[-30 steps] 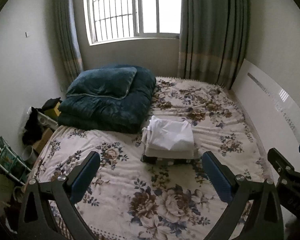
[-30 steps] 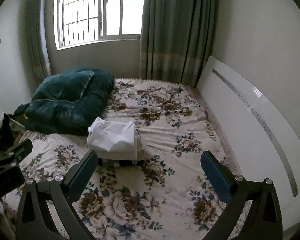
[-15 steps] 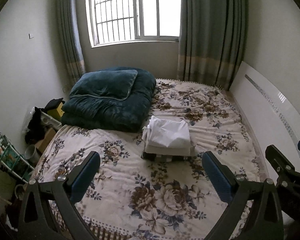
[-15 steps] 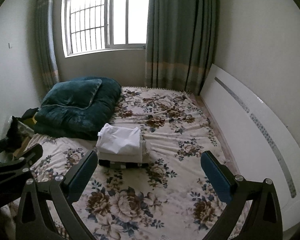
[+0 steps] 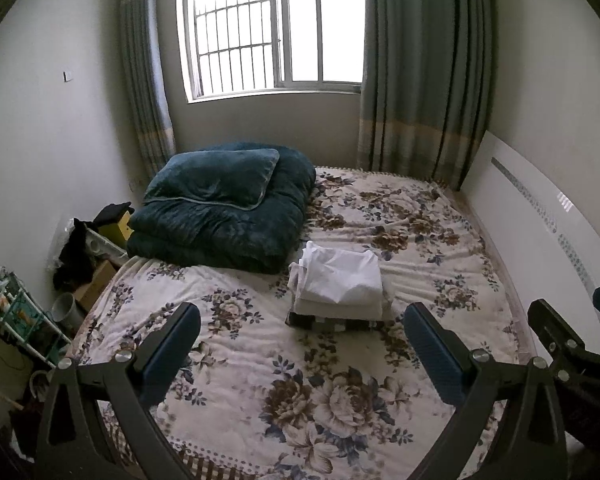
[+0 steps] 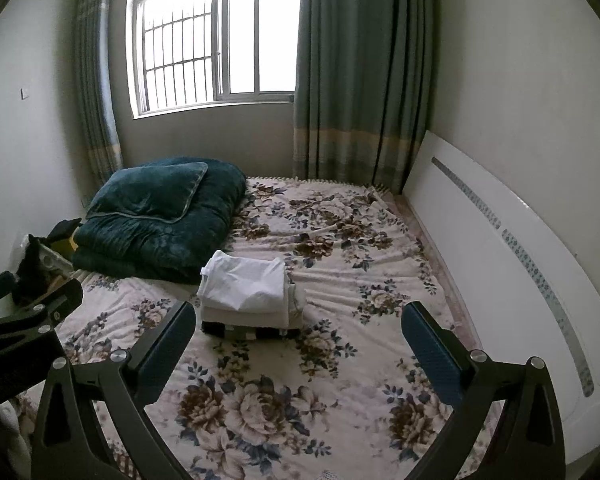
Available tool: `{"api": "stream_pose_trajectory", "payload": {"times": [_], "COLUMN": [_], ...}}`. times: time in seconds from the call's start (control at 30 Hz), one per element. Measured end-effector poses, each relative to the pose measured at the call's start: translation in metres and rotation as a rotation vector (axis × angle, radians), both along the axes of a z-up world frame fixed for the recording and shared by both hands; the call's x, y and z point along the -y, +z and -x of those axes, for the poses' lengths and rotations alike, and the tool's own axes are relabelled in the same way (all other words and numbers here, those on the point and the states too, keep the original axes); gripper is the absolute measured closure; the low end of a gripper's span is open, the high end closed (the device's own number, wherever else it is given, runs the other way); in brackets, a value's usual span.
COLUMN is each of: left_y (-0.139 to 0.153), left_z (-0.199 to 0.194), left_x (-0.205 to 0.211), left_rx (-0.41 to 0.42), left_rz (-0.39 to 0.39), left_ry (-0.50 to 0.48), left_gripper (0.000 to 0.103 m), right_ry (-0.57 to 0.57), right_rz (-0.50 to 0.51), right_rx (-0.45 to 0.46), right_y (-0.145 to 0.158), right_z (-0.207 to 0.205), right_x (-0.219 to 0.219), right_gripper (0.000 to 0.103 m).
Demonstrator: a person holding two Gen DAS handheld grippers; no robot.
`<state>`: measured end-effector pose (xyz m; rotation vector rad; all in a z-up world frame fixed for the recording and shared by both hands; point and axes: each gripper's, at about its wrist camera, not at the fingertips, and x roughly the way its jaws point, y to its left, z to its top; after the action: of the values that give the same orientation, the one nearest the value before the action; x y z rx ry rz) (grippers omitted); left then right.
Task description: Fold small clothes
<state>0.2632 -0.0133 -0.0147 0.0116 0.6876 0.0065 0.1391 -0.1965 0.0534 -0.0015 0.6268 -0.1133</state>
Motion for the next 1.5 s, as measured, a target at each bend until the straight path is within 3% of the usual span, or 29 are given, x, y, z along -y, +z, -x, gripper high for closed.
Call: {"api": "stream_pose_trajectory", "payload": {"times": [1.5], "left_y": [0.021], "left_z": [0.011], "left_x": [-0.009], "left_rx": [0.019], "left_rz": [-0.002], "left_ry": [0.05], "left_gripper": [0.0], "right_ry": [0.02], "right_rz": [-0.006], "right_rx": [0.004], "right_y": [0.007], "right_z": [0.0], "right_x": [-0.005], "right_gripper": [0.0]}}
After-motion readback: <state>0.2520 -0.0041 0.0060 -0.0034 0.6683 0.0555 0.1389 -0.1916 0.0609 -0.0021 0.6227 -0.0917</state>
